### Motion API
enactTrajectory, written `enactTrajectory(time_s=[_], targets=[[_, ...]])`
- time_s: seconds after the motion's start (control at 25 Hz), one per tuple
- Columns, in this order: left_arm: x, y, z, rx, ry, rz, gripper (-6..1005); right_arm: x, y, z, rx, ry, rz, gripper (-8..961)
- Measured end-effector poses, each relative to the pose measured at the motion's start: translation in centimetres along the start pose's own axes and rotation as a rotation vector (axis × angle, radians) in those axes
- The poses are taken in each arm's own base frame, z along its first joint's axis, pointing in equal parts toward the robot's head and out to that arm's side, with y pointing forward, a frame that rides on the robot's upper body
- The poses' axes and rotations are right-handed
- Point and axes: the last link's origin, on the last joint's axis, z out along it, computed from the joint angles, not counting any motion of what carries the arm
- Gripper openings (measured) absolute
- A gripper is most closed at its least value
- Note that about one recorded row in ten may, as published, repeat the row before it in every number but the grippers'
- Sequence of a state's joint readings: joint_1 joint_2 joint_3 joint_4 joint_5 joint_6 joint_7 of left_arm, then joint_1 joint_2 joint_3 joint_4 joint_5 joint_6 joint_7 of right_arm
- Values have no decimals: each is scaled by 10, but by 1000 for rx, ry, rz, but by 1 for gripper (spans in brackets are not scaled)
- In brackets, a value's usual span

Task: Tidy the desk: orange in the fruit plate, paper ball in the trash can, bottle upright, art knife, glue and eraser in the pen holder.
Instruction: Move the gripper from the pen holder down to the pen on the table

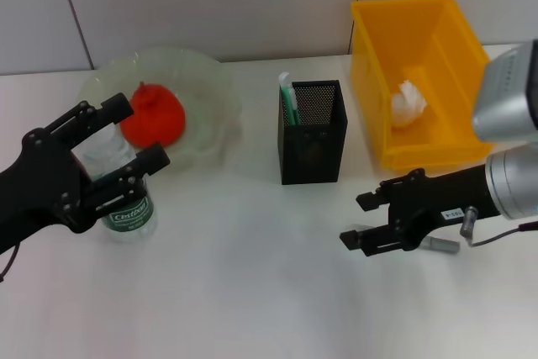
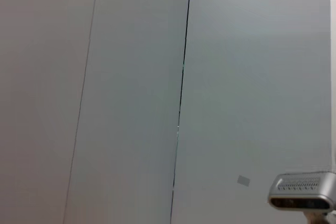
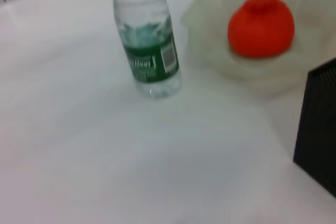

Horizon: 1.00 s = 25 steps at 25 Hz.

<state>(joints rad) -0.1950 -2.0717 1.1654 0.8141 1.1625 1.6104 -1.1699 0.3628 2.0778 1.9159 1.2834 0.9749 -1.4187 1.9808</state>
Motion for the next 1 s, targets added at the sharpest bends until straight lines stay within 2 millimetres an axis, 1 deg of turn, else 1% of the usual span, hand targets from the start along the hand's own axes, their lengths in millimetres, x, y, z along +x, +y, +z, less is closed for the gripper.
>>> enactTrajectory(time_s=[0.12,0.16,0.36,0.4,0.44,0.52,0.56,0.64,0.68,0.72,0.76,0.8,1.0], targets=[[-1,-1,-2,11,0,-3,802,-11,5,-6,13,66,-5,690],[-6,-1,-4,19,-3,-2,802,-15,6,-9,23,81,-9,690],[-12,2,-3,20,-3,30,802,-34,4,-24,113,170,-38,690],[-12,3,-3,13,-2,40,802,-38,4,-26,148,218,-60,690],[-12,3,-2,10,-2,43,802,-38,4,-26,148,218,-60,690],[-12,3,-1,4,-2,37,802,-44,7,-24,186,298,-90,690],[-12,3,-1,4,-2,37,802,-44,7,-24,186,298,-90,690],[-12,3,-1,2,-2,28,802,-44,11,-15,195,383,-107,690],[-12,3,-1,2,-2,28,802,-44,11,-15,195,383,-107,690],[-12,3,-1,2,-2,26,802,-42,15,-7,188,433,-117,690],[-12,3,-1,2,-2,26,802,-42,15,-7,188,433,-117,690],[-13,3,-2,3,-2,25,802,-41,16,-2,183,464,-129,690],[-14,4,-1,1,-1,22,802,-45,15,1,185,483,-148,690]])
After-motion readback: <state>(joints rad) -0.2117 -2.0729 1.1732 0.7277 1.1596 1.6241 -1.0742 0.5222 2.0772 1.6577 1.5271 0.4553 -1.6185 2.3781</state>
